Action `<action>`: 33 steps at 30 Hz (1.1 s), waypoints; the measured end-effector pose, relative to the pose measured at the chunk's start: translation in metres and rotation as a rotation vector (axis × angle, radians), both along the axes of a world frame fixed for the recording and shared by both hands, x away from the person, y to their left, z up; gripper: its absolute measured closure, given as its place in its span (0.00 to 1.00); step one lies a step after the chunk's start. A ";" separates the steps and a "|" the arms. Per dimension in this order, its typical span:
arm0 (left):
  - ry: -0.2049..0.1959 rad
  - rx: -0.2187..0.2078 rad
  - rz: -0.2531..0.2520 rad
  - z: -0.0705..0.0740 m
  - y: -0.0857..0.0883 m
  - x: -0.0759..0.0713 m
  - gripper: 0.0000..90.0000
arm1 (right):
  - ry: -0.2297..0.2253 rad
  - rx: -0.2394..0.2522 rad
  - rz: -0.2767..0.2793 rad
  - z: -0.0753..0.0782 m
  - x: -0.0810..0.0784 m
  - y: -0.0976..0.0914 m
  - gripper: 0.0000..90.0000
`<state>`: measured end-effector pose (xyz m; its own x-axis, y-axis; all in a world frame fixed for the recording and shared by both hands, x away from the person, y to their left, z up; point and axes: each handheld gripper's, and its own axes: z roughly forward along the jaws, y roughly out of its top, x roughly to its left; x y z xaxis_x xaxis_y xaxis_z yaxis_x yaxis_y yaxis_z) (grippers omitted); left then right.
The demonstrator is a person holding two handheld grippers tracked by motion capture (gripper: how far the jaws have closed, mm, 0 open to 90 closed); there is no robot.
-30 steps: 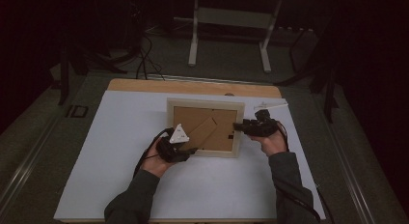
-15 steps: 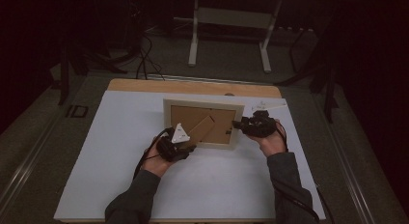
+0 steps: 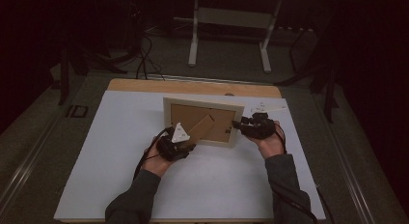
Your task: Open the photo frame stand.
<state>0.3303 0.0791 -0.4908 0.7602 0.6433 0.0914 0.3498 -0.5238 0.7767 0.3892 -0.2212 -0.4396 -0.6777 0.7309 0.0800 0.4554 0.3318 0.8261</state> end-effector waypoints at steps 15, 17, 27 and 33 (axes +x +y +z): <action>0.006 -0.007 0.000 0.001 0.000 0.000 0.75 | -0.017 -0.027 -0.002 0.002 -0.007 0.001 0.70; 0.006 -0.007 -0.001 0.001 0.000 0.000 0.75 | -0.015 -0.023 -0.002 0.002 -0.009 0.001 0.70; 0.006 -0.005 -0.009 0.002 0.002 0.000 0.75 | 0.035 0.055 0.052 -0.002 -0.007 -0.005 0.64; 0.007 -0.004 -0.015 0.002 0.003 0.000 0.75 | 0.020 0.043 0.075 -0.006 -0.006 0.002 0.55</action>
<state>0.3299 0.0818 -0.4883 0.7705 0.6319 0.0833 0.3474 -0.5259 0.7764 0.3830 -0.2194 -0.4461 -0.7281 0.6741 0.1245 0.4474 0.3298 0.8313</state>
